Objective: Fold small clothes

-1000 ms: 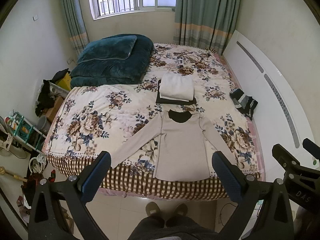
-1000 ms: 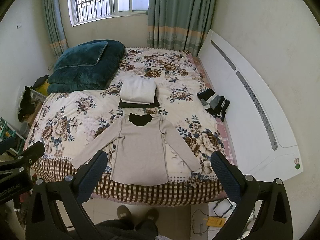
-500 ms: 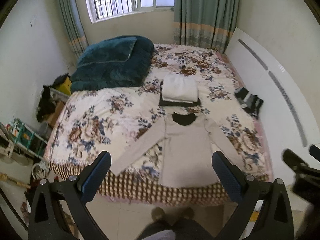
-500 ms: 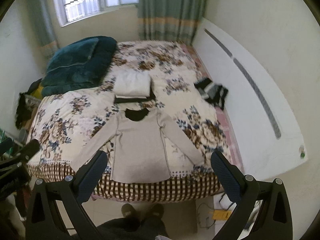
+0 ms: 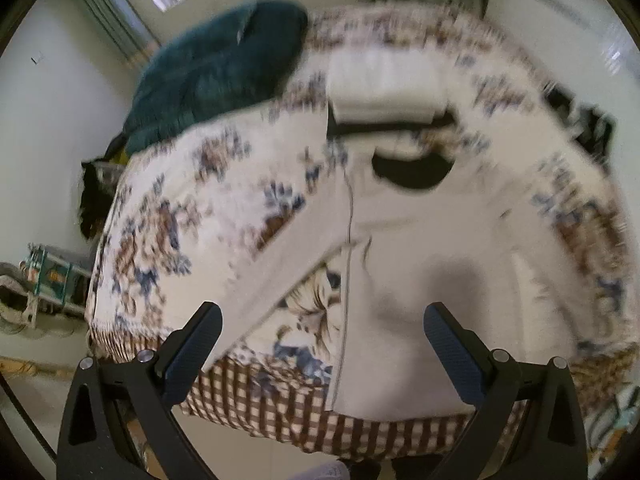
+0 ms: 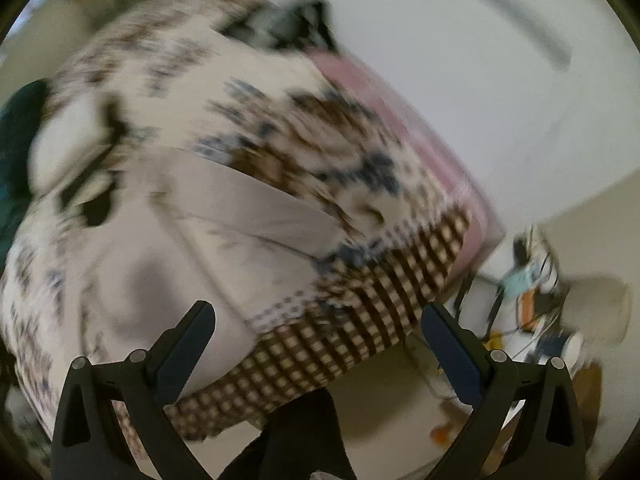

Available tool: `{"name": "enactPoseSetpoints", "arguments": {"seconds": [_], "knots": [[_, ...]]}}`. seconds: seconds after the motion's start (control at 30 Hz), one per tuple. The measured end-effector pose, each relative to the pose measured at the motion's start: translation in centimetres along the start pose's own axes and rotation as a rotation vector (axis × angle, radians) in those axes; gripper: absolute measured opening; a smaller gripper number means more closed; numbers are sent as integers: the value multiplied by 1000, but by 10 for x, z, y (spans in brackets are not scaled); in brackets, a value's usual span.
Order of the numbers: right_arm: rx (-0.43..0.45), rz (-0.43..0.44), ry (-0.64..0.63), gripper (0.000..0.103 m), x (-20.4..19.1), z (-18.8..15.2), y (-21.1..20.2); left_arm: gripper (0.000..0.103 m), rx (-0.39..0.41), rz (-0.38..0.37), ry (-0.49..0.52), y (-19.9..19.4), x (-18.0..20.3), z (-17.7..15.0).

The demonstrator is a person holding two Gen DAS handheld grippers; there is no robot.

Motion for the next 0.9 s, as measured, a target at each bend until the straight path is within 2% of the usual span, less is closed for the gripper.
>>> {"name": "enactPoseSetpoints", "arguments": {"seconds": [0.13, 0.2, 0.3, 0.37, 0.43, 0.5, 0.53, 0.6, 0.63, 0.77, 0.9], "knots": [[-97, 21, 158, 103, 42, 24, 120, 103, -93, 24, -12, 83, 32, -13], [-140, 41, 254, 98, 57, 32, 176, 103, -137, 36, -9, 119, 44, -21], [-189, 84, 350, 95, 62, 33, 231, 103, -178, 56, -8, 160, 57, -32], [-189, 121, 401, 95, 59, 36, 263, 103, -203, 58, -25, 182, 63, -35], [-183, 139, 423, 89, 52, 38, 281, 103, -218, 62, -37, 198, 63, -38], [-178, 146, 436, 71, 43, 40, 297, 103, -228, 69, -39, 211, 62, -42], [-162, 139, 436, 64, 37, 41, 300, 103, -230, 66, -44, 216, 62, -41], [-112, 107, 406, 17, 24, 45, 290, 103, -233, 63, -60, 220, 56, -40], [-97, 91, 389, 4, 18, 46, 285, 103, -230, 63, -70, 221, 53, -39], [2, 84, 270, 3, -26, 59, 244, 103, -214, 60, -140, 215, 29, -33], [115, 156, 32, 3, -121, 74, 175, 103, -196, 73, -223, 207, -10, -30]]}}
Point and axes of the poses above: each gripper's, at about its wrist camera, not at the fingertips, and y roughly the way its jaws point, x to its right, z to its top, the point moved 3 cm from there along y, roughly the way its jaws point
